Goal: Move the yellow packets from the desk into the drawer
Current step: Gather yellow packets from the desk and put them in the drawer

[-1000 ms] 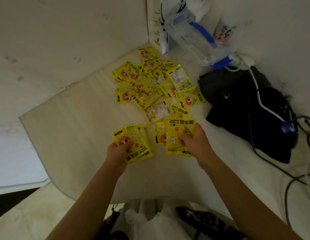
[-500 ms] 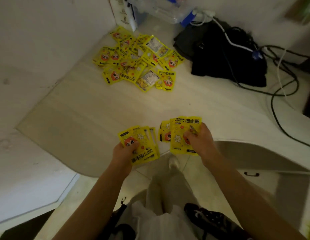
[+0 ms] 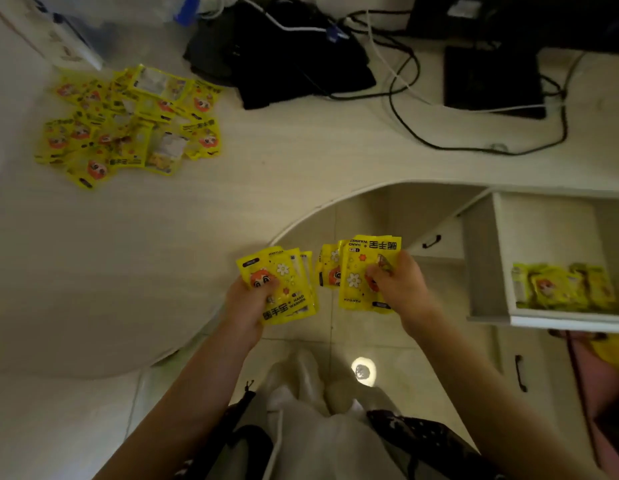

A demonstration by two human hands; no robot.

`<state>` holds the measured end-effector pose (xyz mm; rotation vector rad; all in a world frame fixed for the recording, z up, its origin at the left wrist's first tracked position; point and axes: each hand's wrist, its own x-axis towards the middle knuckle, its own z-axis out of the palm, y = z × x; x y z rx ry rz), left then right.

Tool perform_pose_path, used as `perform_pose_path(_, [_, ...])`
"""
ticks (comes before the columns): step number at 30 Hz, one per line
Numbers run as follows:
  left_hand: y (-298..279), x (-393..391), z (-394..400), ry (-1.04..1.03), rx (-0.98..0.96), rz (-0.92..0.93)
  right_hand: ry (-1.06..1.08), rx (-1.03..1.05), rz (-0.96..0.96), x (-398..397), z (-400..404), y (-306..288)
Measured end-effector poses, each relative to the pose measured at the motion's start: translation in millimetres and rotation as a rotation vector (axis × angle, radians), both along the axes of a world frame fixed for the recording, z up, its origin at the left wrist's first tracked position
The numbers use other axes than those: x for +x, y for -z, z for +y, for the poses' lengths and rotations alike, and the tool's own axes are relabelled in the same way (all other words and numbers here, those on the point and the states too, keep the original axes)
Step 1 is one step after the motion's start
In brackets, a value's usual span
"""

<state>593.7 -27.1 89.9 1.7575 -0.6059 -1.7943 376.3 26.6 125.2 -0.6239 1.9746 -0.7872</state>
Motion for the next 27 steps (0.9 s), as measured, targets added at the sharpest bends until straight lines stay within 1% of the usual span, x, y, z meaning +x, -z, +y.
perform_pose_path(5, [0.3,-55.5,35.7,0.141,0.044,-0.002,0.141,-0.024,-0.012,-41.7,64.3,-0.6])
perform_pose_path(8, [2.6,-90.0,64.4,0.217,0.042,0.001,0.262,-0.028,-0.033,-68.9,108.6,-0.2])
perform_pose_path(12, [8.8,-137.5,112.9,0.272,0.061,-0.007,0.369,-0.047,-0.067,-107.9,170.6,-0.3])
perform_pose_path(16, [13.7,-185.2,163.5,0.336,0.073,-0.009,0.461,-0.017,-0.075,-147.8,230.2,0.9])
perform_pose_path(22, [13.8,-250.1,210.9,0.387,0.082,0.011,0.558,-0.002,-0.087,-198.4,291.4,0.7])
perform_pose_path(27, [11.9,-300.5,219.5,0.441,0.06,0.019,0.627,-0.002,-0.099,-238.5,309.1,2.9])
